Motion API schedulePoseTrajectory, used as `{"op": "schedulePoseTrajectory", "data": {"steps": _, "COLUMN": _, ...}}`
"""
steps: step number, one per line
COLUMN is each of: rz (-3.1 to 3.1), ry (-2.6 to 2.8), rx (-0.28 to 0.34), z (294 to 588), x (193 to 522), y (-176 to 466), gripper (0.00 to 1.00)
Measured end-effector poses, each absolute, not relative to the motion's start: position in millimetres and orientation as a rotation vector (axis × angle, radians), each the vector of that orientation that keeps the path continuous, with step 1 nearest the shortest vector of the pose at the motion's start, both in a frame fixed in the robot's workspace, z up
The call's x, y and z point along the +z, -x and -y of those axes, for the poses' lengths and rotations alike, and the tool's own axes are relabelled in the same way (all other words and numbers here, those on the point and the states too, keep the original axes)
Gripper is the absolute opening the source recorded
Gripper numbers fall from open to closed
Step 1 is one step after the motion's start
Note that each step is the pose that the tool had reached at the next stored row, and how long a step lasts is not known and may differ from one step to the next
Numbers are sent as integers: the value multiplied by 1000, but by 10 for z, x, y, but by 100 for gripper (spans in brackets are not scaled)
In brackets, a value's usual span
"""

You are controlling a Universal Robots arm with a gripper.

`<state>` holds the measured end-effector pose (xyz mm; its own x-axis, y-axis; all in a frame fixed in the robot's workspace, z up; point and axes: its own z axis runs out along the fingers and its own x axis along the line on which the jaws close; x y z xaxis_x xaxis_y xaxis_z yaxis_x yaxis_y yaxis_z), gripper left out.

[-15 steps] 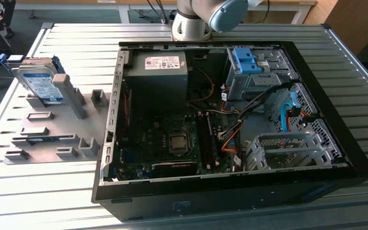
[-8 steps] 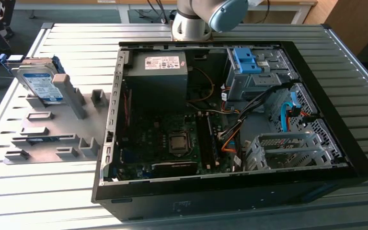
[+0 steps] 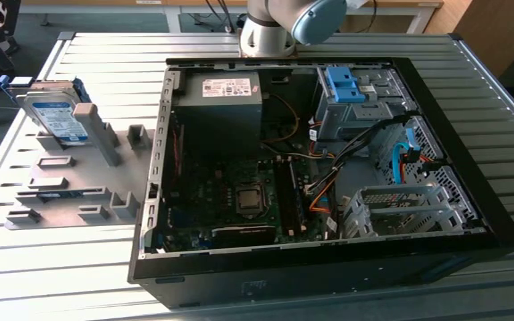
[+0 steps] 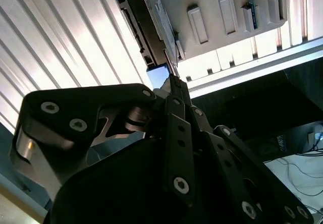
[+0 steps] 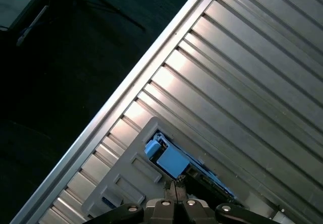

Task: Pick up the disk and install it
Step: 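Pick up the disk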

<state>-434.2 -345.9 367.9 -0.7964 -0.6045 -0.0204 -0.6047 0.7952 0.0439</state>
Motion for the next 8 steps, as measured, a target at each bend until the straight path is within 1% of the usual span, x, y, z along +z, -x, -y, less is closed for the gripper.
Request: {"op": "schedulePoseTrajectory", "data": {"steps": 8, "rz": -2969, "ry": 1008, "rx": 75, "z": 3459, "x": 3679, "y": 4342, "gripper": 11}}
